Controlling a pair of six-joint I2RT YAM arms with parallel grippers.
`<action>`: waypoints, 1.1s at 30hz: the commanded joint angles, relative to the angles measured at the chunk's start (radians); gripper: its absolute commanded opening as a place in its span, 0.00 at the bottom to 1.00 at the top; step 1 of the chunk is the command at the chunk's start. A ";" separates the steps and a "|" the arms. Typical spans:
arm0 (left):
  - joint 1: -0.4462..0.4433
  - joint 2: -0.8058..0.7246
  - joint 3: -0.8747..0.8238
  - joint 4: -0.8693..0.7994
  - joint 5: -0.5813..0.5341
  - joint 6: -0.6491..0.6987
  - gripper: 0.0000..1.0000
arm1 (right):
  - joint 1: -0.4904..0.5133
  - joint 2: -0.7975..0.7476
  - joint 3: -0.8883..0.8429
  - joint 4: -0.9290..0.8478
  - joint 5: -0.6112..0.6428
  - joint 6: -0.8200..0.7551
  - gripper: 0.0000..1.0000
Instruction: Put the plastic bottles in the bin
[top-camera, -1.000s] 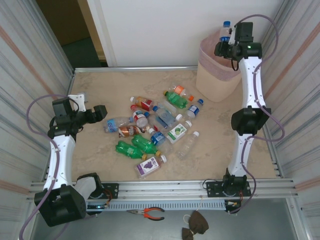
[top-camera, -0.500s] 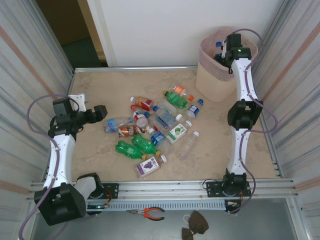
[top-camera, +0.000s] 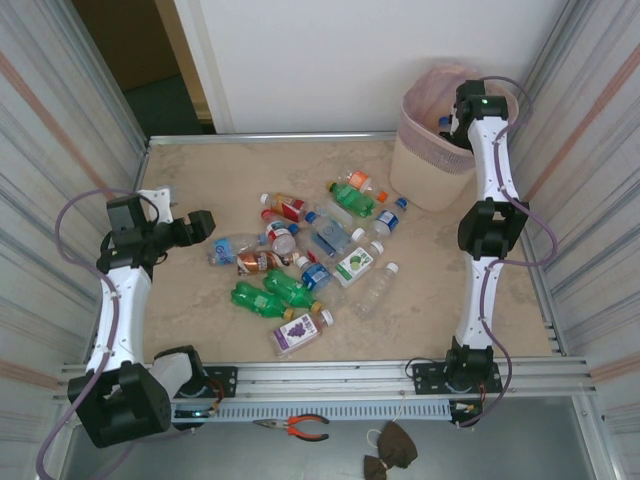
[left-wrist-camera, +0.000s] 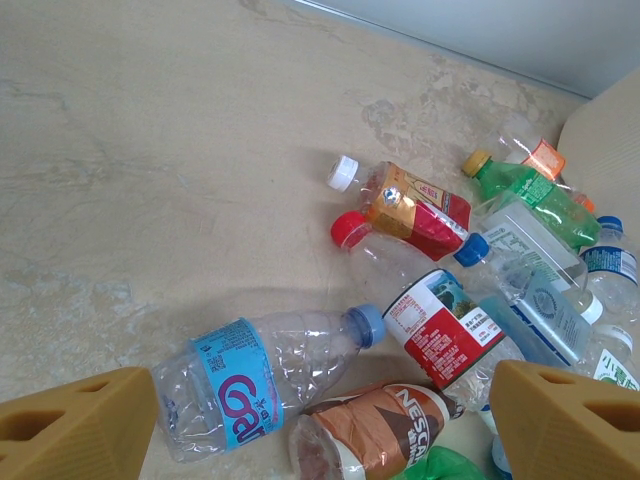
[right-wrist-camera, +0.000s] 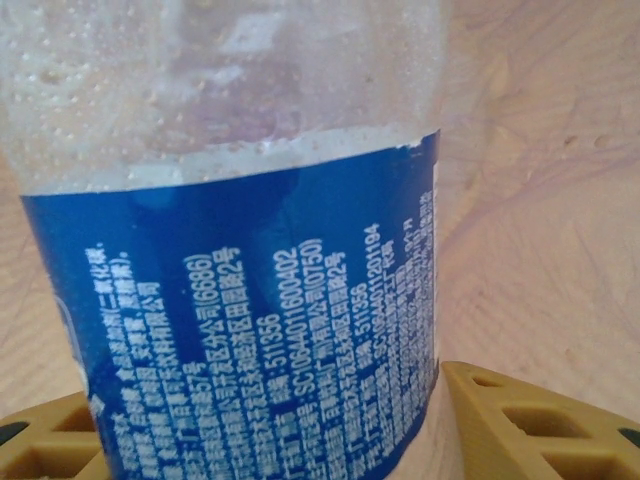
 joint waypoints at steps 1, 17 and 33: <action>0.009 0.007 -0.002 0.018 0.035 -0.013 0.87 | -0.019 -0.059 -0.009 -0.115 0.062 0.050 0.56; 0.009 0.035 -0.004 0.031 0.069 -0.027 0.86 | -0.114 -0.370 -0.464 -0.122 0.116 0.093 0.54; 0.009 0.024 -0.005 0.027 0.065 -0.025 0.86 | -0.008 -0.265 -0.403 -0.073 -0.062 0.076 0.58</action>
